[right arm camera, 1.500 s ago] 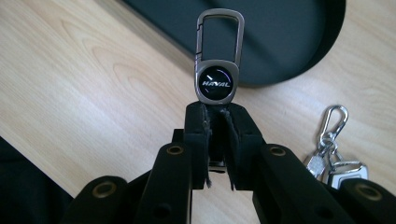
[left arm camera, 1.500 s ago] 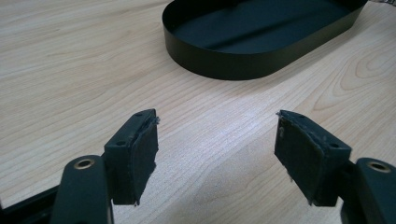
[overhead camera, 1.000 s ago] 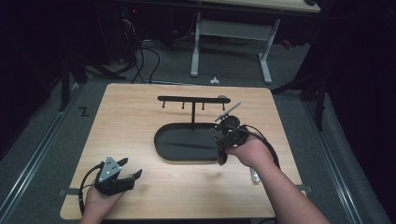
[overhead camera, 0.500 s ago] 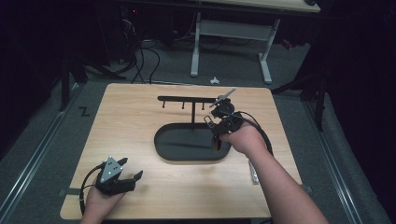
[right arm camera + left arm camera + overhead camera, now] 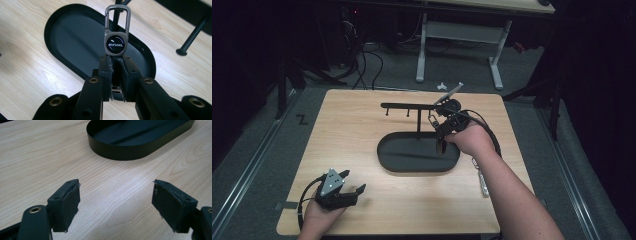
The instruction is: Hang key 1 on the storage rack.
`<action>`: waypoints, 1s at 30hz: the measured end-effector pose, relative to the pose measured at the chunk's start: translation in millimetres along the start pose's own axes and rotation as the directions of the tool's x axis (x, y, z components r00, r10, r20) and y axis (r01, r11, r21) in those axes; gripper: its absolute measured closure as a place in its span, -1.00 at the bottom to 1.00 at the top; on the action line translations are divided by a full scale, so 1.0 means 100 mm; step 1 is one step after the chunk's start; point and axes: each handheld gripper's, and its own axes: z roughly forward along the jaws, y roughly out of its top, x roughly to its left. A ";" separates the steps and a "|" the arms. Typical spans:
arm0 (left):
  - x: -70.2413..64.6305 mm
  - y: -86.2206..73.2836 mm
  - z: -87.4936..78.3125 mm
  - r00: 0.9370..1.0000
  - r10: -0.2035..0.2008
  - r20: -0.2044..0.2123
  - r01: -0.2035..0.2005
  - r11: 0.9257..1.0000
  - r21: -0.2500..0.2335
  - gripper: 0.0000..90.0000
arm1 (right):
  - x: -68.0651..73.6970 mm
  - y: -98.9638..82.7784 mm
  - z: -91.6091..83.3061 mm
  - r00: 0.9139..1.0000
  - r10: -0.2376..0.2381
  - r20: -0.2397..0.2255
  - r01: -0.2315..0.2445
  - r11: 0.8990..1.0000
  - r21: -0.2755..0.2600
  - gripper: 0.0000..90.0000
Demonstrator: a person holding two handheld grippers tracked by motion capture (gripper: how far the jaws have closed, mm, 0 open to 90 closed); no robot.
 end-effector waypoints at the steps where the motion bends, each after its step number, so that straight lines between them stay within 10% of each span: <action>1: 0.00 0.00 0.00 1.000 -0.001 0.002 0.001 1.000 0.001 -0.49 | 0.00 0.01 -0.01 1.000 -0.003 0.001 0.003 1.000 0.000 0.79; 30: 0.02 -0.01 -0.01 1.000 -0.011 0.021 0.011 1.000 0.010 -0.48 | -0.04 0.21 0.34 0.998 0.019 0.063 -0.019 1.000 0.013 0.78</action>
